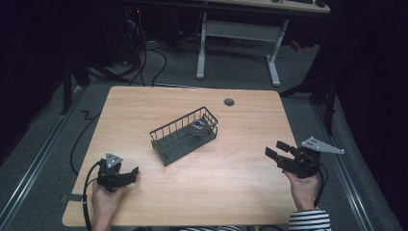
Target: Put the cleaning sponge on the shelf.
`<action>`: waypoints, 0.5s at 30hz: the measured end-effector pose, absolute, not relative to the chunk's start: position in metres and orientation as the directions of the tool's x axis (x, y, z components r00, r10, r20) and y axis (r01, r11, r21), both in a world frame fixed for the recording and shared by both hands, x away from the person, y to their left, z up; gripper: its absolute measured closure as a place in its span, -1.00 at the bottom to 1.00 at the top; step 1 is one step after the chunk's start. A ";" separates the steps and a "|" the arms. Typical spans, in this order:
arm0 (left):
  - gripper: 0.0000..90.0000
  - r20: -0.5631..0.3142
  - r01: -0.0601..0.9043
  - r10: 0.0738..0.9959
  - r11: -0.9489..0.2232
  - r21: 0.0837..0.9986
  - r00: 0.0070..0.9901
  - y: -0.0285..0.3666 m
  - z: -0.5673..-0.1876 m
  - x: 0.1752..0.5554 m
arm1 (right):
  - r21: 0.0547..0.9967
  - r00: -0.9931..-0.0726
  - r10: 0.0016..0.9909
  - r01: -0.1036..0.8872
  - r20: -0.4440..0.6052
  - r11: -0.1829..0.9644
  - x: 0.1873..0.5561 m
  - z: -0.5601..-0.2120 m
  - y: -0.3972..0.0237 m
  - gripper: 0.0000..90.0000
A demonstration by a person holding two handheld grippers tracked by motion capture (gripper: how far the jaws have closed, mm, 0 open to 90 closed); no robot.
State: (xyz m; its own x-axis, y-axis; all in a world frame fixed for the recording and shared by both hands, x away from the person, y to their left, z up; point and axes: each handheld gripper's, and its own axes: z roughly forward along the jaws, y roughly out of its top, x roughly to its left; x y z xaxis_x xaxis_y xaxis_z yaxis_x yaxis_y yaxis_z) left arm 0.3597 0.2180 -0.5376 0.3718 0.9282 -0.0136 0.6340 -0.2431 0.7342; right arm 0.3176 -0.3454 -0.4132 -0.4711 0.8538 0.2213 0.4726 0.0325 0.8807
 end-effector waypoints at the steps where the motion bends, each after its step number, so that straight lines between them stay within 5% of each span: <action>1: -0.55 -0.013 0.634 0.928 -0.243 0.734 0.372 0.218 -0.538 0.360 | 0.880 -0.470 0.853 0.473 0.225 0.029 0.317 -0.416 -0.345 -0.17; 15: -0.55 -0.014 0.634 0.928 -0.244 0.734 0.372 0.218 -0.538 0.360 | 0.866 -0.453 0.857 0.500 0.245 0.017 0.320 -0.452 -0.336 -0.18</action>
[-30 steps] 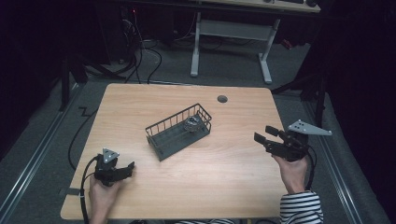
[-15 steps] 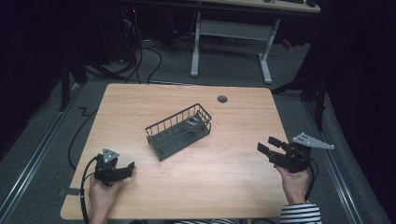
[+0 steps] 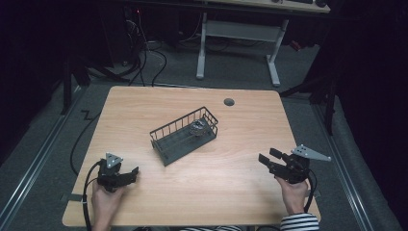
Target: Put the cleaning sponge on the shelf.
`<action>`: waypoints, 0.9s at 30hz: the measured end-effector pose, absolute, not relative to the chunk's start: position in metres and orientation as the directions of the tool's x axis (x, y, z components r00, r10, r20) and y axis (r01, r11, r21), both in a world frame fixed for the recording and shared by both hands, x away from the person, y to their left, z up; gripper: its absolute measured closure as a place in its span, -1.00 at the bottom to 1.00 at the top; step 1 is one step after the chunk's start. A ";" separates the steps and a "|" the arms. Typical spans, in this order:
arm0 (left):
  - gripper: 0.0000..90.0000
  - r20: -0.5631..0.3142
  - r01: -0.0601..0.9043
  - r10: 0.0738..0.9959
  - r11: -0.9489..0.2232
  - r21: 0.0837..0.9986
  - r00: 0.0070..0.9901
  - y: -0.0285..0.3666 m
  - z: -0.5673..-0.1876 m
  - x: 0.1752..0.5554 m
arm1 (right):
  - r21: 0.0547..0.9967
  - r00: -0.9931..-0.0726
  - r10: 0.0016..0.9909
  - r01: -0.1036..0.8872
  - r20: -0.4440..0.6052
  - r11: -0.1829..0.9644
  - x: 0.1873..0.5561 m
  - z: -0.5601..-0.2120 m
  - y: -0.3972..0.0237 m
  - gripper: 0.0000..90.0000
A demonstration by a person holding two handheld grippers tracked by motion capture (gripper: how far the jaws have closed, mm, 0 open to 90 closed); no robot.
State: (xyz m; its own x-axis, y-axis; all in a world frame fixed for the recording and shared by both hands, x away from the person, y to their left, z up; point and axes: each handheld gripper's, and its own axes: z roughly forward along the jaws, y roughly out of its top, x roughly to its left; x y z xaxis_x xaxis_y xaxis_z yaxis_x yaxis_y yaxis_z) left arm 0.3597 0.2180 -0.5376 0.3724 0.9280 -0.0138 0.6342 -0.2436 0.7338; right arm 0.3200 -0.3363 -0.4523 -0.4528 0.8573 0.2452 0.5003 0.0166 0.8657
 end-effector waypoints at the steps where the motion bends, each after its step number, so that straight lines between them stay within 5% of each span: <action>1: -0.55 -0.014 0.634 0.928 -0.243 0.734 0.372 0.218 -0.538 0.360 | 0.865 -0.452 0.857 0.502 0.248 0.015 0.321 -0.455 -0.335 -0.18; 27: -0.59 -0.014 0.635 0.927 -0.245 0.733 0.374 0.217 -0.538 0.360 | 0.810 -0.382 0.912 0.577 0.150 0.108 0.339 -0.512 -0.313 -0.19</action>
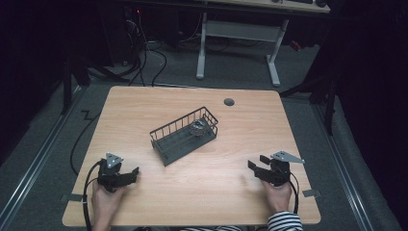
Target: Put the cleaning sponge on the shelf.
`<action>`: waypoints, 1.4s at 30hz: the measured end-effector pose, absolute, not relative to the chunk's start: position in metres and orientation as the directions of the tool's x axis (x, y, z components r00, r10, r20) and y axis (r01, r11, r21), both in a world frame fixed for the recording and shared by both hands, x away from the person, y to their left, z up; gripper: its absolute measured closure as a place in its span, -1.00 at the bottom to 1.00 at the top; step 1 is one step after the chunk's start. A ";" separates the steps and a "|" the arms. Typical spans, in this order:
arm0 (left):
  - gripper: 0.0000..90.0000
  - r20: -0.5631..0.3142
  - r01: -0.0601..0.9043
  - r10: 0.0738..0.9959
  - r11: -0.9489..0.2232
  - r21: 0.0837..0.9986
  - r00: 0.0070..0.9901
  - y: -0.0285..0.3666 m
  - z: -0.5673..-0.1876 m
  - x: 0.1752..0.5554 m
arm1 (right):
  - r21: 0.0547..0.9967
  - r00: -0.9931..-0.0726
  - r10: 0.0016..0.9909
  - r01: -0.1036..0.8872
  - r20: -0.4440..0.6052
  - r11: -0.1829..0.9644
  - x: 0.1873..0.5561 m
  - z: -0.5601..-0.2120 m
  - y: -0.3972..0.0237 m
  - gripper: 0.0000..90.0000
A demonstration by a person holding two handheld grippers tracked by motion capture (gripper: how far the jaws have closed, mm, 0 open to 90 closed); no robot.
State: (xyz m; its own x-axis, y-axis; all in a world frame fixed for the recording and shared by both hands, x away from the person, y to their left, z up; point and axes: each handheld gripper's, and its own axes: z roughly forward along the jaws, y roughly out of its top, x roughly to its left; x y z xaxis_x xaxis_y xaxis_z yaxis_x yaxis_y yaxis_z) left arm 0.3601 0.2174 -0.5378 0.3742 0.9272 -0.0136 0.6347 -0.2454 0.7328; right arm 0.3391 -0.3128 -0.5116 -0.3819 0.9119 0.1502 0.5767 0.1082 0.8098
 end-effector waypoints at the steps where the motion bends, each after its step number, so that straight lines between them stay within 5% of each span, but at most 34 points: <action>1: -0.59 -0.014 0.635 0.927 -0.246 0.733 0.374 0.217 -0.538 0.360 | 0.808 -0.384 0.914 0.575 0.132 0.124 0.339 -0.512 -0.312 -0.19; 42: -0.63 -0.015 0.636 0.926 -0.248 0.730 0.377 0.217 -0.538 0.360 | 0.722 -0.410 0.912 0.626 -0.016 0.294 0.347 -0.531 -0.289 -0.29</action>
